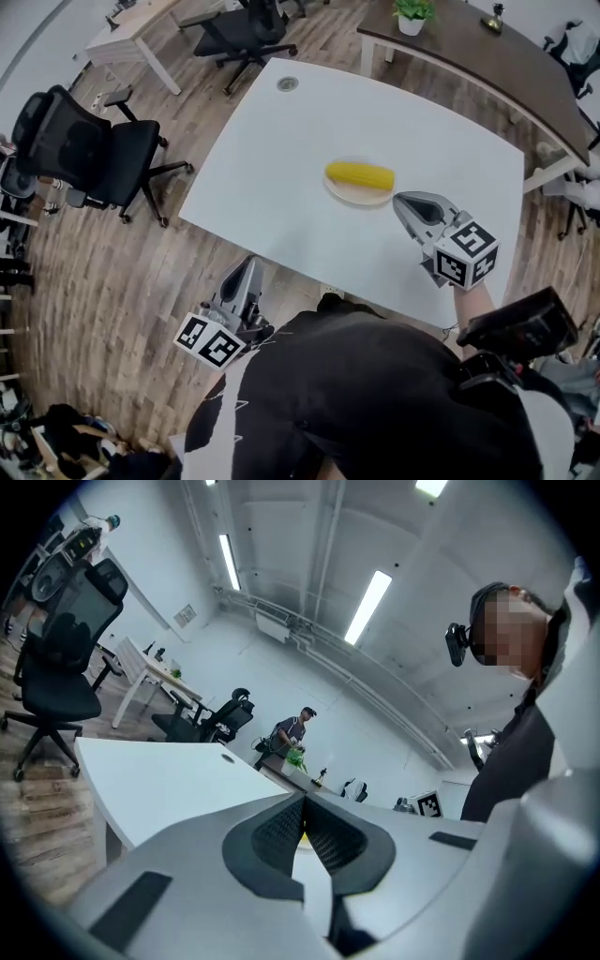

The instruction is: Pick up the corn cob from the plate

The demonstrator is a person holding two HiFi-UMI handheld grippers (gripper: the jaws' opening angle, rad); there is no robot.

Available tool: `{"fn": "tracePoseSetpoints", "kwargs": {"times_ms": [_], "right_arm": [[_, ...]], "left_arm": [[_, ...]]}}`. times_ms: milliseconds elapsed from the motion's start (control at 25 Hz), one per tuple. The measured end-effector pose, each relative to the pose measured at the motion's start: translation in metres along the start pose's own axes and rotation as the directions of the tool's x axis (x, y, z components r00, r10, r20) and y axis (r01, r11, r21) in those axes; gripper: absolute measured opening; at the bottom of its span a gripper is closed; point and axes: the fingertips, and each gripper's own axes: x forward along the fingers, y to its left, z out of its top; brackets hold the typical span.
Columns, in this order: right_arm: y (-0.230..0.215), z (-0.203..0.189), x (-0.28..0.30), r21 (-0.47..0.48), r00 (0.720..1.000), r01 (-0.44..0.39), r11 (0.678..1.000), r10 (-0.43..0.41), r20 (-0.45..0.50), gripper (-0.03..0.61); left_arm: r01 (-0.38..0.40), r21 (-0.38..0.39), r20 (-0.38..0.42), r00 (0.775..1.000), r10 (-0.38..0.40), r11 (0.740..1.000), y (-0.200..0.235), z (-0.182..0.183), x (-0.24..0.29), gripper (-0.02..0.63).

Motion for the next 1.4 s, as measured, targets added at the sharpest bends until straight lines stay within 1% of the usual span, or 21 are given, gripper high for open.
{"fn": "tracePoseSetpoints", "kwargs": {"times_ms": [160,320,440,560,720,920,1040,1120,1240,1400], "right_arm": [[-0.03,-0.021,0.033,0.039,0.999,-0.001,0.999,0.002,-0.046,0.015],[-0.045,-0.03,0.054,0.062,0.998,0.014,0.998,-0.01,-0.062,0.015],[-0.053,-0.036,0.062,0.064,0.998,0.012,0.998,-0.008,-0.067,0.015],[-0.056,-0.036,0.061,0.052,0.996,0.027,0.998,-0.022,-0.082,0.015],[-0.063,-0.034,0.063,0.076,0.996,0.053,0.996,-0.047,-0.08,0.015],[-0.064,-0.03,0.068,0.095,0.995,0.069,0.993,-0.062,-0.075,0.015],[-0.06,-0.028,0.071,0.093,0.997,0.05,0.994,-0.043,-0.07,0.015],[-0.059,-0.027,0.071,0.075,0.996,0.042,0.996,-0.036,-0.076,0.015],[-0.058,-0.027,0.074,0.054,0.994,0.053,0.997,-0.047,-0.1,0.015],[-0.06,-0.029,0.078,0.057,0.988,0.111,0.992,-0.104,-0.117,0.015]], "left_arm": [[0.009,-0.023,-0.07,0.997,-0.011,1.0,0.034,-0.011,0.04,0.014],[0.02,-0.058,-0.094,0.995,-0.026,0.998,0.056,-0.015,0.062,0.014],[0.019,-0.057,-0.107,0.994,-0.025,0.998,0.066,-0.021,0.076,0.014],[0.024,-0.058,-0.132,0.991,-0.031,0.998,0.068,-0.021,0.085,0.013],[0.025,-0.04,-0.182,0.983,-0.032,0.999,0.074,-0.018,0.096,0.012],[0.044,-0.071,-0.154,0.987,-0.054,0.997,0.082,-0.007,0.104,0.012],[0.035,-0.071,-0.139,0.989,-0.045,0.997,0.088,-0.003,0.107,0.012],[0.033,-0.068,-0.146,0.988,-0.042,0.997,0.092,-0.003,0.111,0.012],[0.04,-0.059,-0.182,0.982,-0.05,0.997,0.1,-0.002,0.115,0.012],[0.081,-0.057,-0.245,0.965,-0.092,0.995,0.112,-0.004,0.125,0.012]]}}
